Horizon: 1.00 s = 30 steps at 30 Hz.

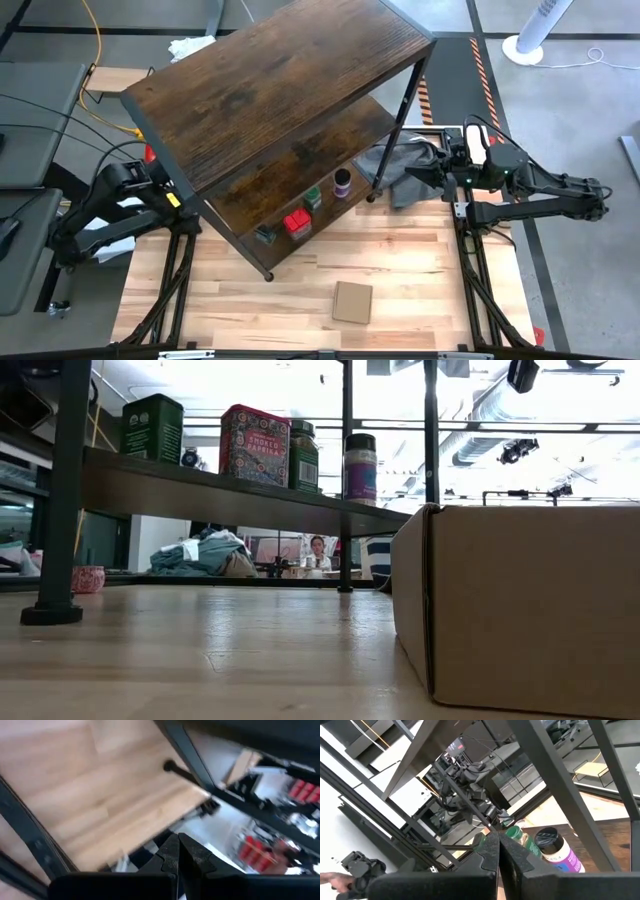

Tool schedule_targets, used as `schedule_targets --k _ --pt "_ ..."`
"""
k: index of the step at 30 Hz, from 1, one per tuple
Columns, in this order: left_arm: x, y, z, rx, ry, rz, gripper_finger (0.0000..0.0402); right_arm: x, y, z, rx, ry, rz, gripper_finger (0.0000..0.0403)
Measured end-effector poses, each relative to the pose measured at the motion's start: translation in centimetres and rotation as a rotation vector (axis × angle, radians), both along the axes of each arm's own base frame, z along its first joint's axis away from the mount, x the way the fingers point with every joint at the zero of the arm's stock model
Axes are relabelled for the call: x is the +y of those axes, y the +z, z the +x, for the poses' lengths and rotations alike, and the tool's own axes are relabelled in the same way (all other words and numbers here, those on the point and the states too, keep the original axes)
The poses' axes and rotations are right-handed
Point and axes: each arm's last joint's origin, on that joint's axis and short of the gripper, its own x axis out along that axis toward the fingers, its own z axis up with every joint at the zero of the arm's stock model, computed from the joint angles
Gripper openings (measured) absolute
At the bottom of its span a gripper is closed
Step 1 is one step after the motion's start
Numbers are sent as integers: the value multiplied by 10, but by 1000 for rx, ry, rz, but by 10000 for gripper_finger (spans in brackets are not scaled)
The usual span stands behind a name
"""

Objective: Shelf spices
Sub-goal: Move the shelf to the top of the table

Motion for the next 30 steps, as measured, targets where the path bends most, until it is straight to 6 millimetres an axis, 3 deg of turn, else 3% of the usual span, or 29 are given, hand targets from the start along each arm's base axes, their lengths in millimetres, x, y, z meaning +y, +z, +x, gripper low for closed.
schedule_targets --k 7,14,20,30 --pt "-2 5 0 -86 76 -46 0 0 0 0 2 0 0 0" --pt "3 34 0 -325 319 113 0 0 0 0 5 -3 -2 0" --pt "0 43 -9 -347 427 181 0 0 0 0 5 -3 -2 0" --pt "-8 46 -14 -333 342 3 0 0 -1 0 5 -3 5 0"
